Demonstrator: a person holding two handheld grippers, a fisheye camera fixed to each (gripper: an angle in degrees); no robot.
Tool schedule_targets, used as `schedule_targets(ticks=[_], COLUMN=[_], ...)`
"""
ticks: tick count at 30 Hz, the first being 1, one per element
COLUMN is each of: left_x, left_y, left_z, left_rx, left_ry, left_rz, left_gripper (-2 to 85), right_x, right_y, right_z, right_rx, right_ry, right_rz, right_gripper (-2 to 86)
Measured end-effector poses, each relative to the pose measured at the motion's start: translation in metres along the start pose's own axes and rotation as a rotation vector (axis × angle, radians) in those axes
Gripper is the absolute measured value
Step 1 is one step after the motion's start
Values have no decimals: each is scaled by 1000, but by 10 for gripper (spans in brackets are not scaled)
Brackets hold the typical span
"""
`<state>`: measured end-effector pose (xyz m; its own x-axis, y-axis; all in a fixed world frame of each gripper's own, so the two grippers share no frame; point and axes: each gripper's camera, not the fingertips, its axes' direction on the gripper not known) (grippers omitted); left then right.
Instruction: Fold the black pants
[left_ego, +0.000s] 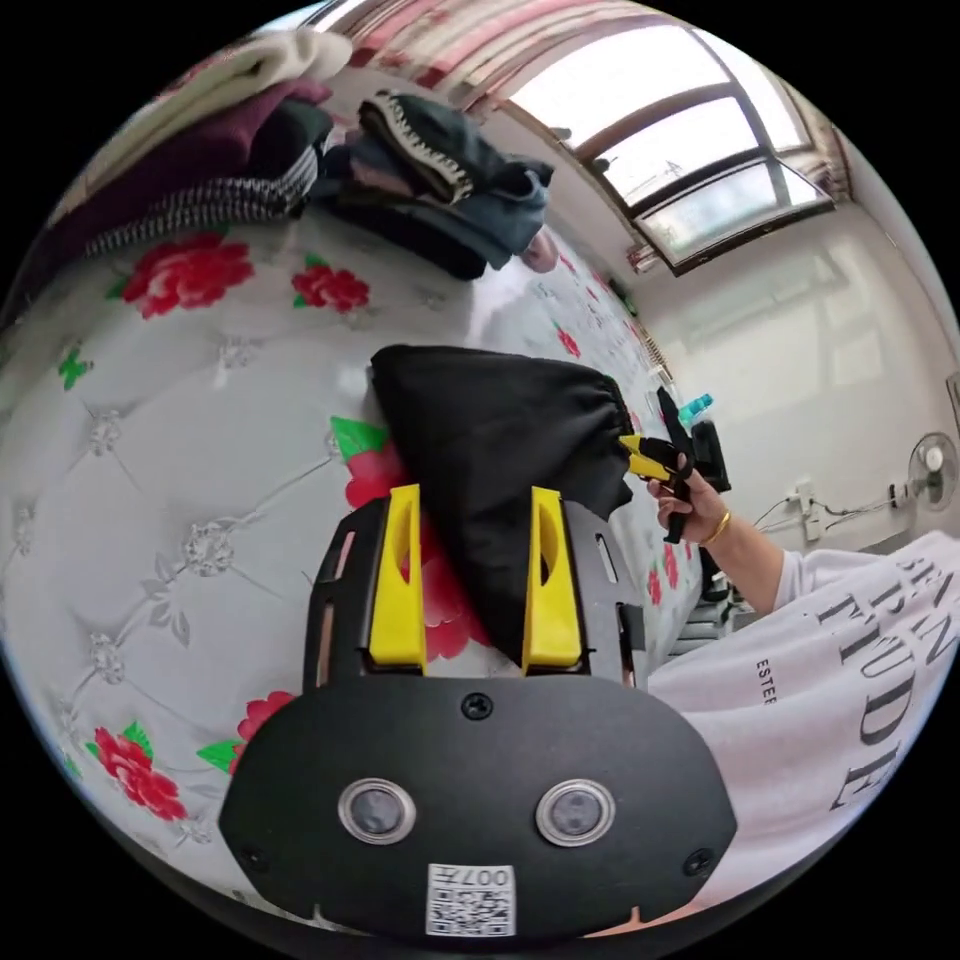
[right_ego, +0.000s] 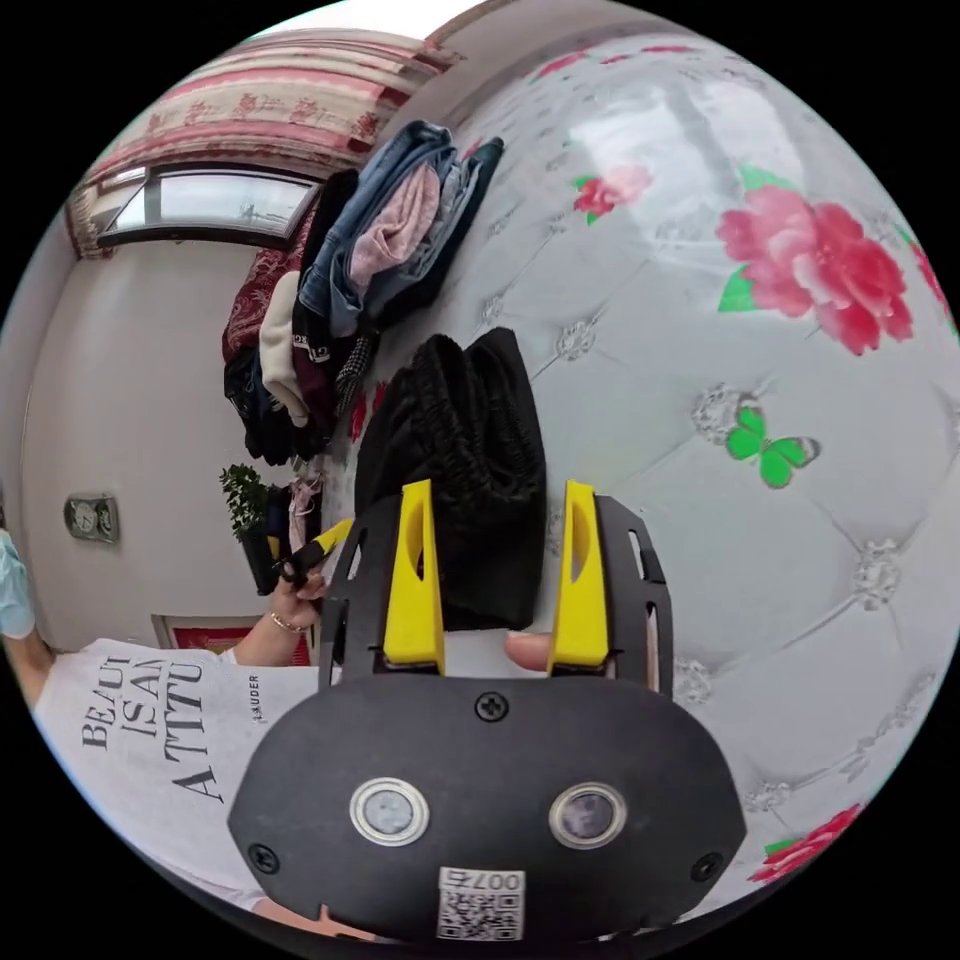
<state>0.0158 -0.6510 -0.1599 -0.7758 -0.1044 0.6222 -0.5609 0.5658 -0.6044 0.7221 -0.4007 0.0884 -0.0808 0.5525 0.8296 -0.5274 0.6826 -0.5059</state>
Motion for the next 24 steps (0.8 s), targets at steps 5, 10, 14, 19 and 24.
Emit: schedule_targets(ticks=[5, 10, 14, 19, 24], left_x=[-45, -27, 12, 47, 42], left_y=[-44, -74, -94, -156, -239], left_z=[31, 16, -17, -85, -118], left_rx=[-48, 17, 121, 408, 670], left_ry=[182, 274, 275, 276, 155], left_rz=[-149, -69, 25, 120, 122], left_gripper=[118, 5, -5, -5, 17], right_x=[-3, -39, -115, -238, -338], right_y=[-23, -48, -94, -171, -276], right_z=[18, -3, -35, -67, -46], right_rx=[-41, -86, -114, -80, 29], right_ry=[46, 102, 144, 225, 367], right_rz=[-15, -168, -395, -691, -830], right_gripper=[111, 101, 96, 95, 98])
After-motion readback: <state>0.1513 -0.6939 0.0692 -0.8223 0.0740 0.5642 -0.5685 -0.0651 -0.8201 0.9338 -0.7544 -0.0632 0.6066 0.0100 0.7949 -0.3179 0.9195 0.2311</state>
